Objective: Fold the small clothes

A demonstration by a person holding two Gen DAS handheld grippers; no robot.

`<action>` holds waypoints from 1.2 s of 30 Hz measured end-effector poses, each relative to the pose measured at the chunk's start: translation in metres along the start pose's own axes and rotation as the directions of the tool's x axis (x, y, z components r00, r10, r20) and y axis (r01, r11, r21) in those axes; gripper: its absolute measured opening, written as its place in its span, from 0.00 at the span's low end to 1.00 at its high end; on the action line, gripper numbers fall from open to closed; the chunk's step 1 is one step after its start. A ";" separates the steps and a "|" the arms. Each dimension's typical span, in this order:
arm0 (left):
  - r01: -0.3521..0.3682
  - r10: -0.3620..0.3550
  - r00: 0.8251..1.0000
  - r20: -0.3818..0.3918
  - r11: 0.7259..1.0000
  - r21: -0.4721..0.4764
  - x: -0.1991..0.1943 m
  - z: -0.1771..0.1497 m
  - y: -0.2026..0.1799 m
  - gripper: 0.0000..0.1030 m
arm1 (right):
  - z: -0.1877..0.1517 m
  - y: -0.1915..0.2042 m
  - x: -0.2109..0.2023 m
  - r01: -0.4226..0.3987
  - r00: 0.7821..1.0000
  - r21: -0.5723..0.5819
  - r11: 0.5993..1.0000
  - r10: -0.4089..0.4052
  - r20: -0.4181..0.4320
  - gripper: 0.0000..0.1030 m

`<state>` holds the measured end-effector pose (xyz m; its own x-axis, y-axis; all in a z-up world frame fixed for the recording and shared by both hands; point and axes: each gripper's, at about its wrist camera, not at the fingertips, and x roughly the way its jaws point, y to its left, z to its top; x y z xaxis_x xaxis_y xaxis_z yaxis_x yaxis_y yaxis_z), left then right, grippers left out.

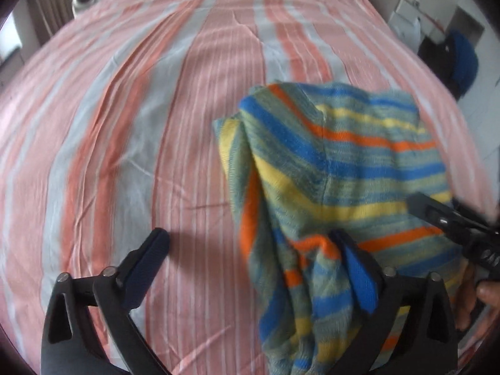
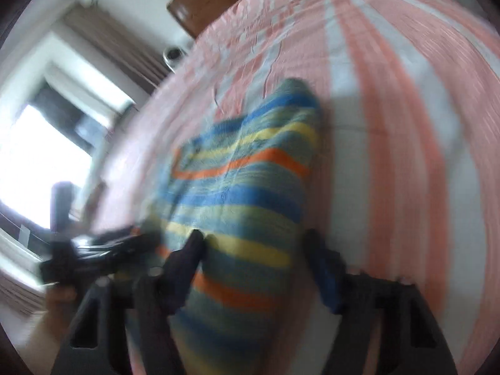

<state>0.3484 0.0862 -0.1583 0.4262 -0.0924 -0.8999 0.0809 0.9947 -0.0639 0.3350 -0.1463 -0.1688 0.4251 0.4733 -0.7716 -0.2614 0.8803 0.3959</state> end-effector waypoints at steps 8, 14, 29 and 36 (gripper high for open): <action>0.115 -0.114 0.983 0.146 0.993 0.002 -0.062 -0.004 -0.005 0.16 | -0.011 0.103 -0.047 0.208 0.961 -0.275 0.939 -0.144 0.236 0.25; -0.016 0.018 0.962 0.271 1.000 -0.011 -0.105 0.009 0.013 0.39 | 0.019 0.121 -0.069 0.108 0.955 -0.230 0.967 -0.037 0.294 0.28; -0.358 0.382 0.794 0.474 0.923 -0.143 -0.192 -0.132 0.005 1.00 | -0.094 0.081 -0.142 0.355 0.921 -0.256 0.899 -0.289 0.263 1.00; -0.317 0.362 0.806 0.468 0.932 -0.174 -0.248 -0.201 -0.020 1.00 | -0.167 0.124 -0.209 0.304 0.906 -0.239 0.922 -0.203 0.372 1.00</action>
<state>0.0597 0.0982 -0.0203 0.7945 0.2639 -0.5470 -0.2163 0.9646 0.1511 0.0686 -0.1416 -0.0419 0.7602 0.2629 -0.5941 -0.3188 0.9477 0.0114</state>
